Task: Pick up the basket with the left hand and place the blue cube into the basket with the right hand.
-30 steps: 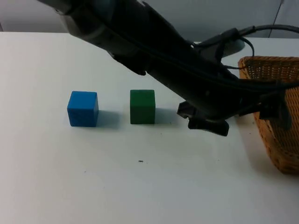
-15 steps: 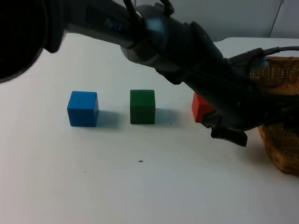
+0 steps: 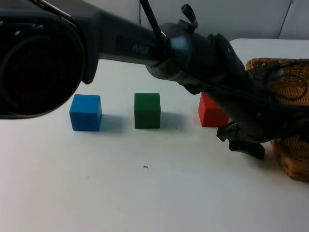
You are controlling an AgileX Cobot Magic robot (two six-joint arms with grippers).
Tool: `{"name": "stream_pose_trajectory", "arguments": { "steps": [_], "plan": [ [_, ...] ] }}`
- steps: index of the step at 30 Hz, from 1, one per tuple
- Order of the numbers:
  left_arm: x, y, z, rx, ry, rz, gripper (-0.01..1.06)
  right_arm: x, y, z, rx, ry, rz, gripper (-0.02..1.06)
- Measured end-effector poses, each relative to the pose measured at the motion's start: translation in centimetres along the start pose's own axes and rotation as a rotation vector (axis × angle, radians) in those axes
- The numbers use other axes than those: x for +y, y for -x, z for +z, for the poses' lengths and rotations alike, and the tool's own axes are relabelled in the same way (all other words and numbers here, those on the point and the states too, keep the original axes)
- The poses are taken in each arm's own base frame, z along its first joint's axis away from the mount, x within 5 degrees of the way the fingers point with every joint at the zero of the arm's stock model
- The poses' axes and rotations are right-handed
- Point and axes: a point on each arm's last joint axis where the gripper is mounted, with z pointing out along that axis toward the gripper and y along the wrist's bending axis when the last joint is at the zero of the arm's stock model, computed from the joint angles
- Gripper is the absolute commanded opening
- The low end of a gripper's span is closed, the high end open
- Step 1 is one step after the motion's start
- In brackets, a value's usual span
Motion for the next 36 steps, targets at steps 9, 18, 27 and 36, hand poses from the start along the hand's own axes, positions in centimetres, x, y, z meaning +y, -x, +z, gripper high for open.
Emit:
{"name": "stream_pose_trajectory", "arguments": {
  "steps": [9,18,27,36],
  "plan": [
    [0.0,0.0,0.0,-0.002,0.002,0.000,0.44,0.0,0.1,0.0,-0.009,-0.001,0.004,1.01],
    [0.3,0.4,0.2,-0.050,0.018,-0.063,0.02,0.0,0.1,0.0,-0.014,-0.001,0.004,1.01],
    [0.3,0.1,0.5,-0.045,0.017,-0.107,0.00,0.0,0.2,0.0,-0.018,-0.001,0.005,1.01],
    [-2.1,1.1,-2.4,-0.039,0.009,-0.013,0.00,0.0,0.2,0.0,-0.023,-0.001,0.007,1.01]
  ]
}}
